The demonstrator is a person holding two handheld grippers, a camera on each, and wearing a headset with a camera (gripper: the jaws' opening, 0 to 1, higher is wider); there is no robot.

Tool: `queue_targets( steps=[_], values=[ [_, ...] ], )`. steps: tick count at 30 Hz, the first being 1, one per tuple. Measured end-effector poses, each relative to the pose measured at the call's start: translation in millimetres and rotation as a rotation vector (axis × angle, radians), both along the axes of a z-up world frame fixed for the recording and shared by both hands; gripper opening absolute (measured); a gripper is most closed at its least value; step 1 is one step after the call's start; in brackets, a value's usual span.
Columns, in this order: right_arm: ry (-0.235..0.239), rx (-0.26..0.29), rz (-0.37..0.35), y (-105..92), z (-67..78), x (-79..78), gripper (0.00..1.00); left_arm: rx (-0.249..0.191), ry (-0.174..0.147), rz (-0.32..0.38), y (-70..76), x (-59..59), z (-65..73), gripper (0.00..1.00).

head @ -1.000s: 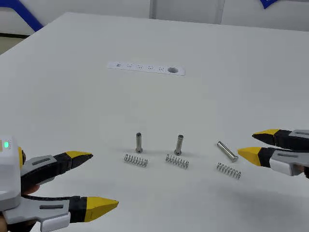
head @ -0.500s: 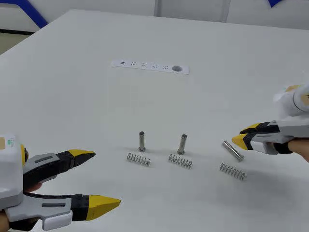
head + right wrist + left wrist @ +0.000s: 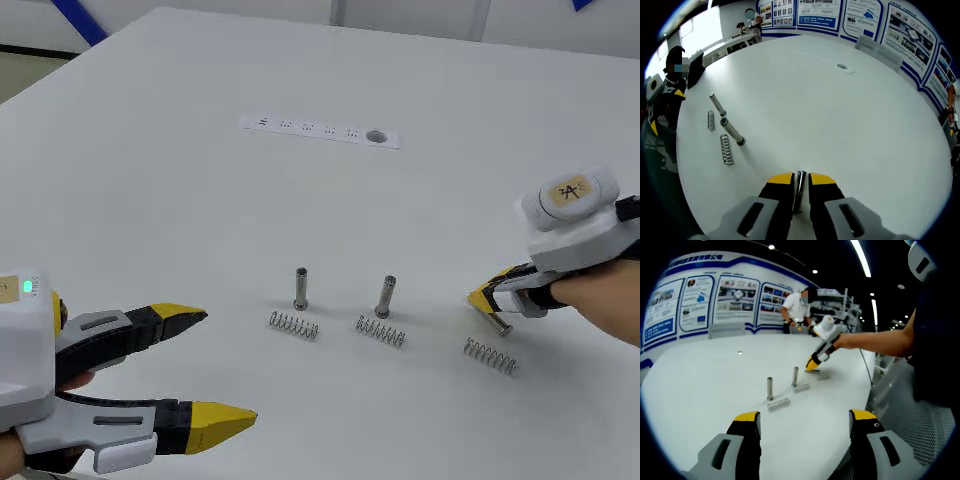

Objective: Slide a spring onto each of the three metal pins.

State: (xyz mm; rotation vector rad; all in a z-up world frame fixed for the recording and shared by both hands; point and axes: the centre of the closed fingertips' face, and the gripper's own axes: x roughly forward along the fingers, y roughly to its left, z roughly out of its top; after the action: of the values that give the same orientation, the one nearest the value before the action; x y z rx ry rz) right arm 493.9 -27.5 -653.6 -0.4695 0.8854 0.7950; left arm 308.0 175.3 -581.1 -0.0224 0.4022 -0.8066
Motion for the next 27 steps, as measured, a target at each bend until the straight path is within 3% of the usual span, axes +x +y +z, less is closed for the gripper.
queue_targets(
  steps=[12,22,27],
  values=[
    [0.059,-0.017,-0.016,-0.7,-8.7,-0.3,0.10,0.003,-0.004,-0.012,-2.0,-0.6,0.2,0.73],
    [0.053,-0.084,0.012,1.0,-9.5,-1.8,0.09,0.006,-0.003,-0.018,-3.0,-1.1,-0.2,0.71],
    [0.058,-0.056,-0.020,-1.2,-9.4,-1.1,0.09,0.005,-0.002,-0.022,-3.5,-1.4,-0.1,0.70]
  ],
)
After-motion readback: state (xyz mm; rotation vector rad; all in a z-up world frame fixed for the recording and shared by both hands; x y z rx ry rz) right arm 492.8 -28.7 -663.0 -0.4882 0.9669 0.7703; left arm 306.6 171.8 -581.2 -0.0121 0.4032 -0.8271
